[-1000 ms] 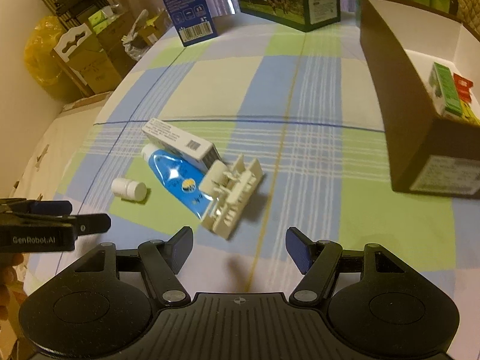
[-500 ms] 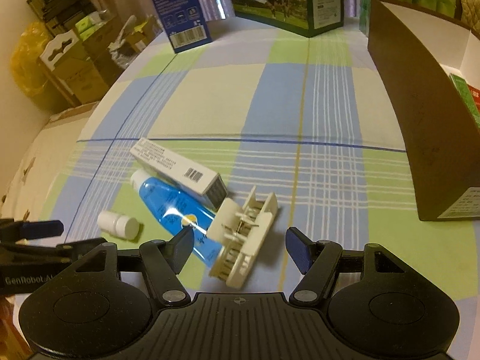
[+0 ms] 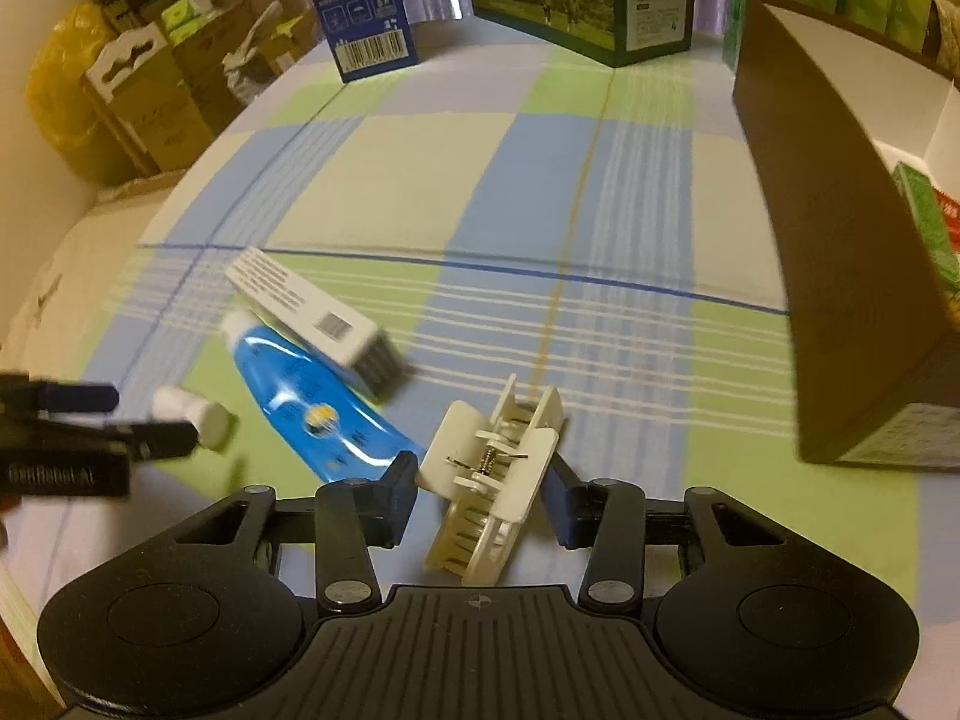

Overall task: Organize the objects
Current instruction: 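Grasp the white pill bottle with the left tool while the right tool grasps the white clip, then carry the pill bottle and white clip over the brown box, then lower both items into the box and open both tools, then withdraw both tools from the box toward the blue tube and white carton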

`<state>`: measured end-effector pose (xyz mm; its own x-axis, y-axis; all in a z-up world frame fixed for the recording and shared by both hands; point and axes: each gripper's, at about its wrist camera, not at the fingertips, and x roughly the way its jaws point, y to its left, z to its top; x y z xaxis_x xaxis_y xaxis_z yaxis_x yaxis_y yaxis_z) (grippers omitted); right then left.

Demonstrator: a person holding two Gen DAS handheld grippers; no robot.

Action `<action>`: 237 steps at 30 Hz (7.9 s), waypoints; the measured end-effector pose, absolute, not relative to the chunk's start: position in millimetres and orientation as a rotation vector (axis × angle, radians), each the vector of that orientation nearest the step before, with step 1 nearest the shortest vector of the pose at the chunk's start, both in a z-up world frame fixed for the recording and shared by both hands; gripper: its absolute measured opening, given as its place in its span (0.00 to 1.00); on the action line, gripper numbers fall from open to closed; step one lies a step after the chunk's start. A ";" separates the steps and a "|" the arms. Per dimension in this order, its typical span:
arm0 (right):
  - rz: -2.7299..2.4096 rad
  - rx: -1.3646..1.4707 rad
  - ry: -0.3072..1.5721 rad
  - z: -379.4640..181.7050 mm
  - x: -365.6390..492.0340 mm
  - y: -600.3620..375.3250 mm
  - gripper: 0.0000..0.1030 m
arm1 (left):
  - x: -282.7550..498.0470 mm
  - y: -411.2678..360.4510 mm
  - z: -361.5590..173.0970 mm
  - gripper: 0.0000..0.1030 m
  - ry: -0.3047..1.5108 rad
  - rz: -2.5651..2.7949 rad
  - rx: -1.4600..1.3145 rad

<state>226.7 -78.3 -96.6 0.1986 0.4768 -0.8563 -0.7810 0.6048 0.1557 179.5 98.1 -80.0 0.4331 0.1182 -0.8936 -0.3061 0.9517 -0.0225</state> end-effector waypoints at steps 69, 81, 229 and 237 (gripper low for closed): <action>0.878 -0.130 0.895 -8.0 238.8 -202.0 0.36 | 200.0 -20.7 -9.1 0.41 0.958 0.042 -0.030; 0.853 -0.064 0.837 24.5 274.5 -265.4 0.36 | 237.7 -104.9 20.8 0.41 0.896 -0.076 0.024; 0.847 -0.033 1.046 -10.3 298.9 -286.0 0.70 | 214.2 -109.6 6.6 0.77 0.988 0.079 -0.142; 0.908 -0.078 1.068 -16.6 261.9 -245.3 0.70 | 175.9 -63.3 0.1 0.77 1.010 0.156 -0.163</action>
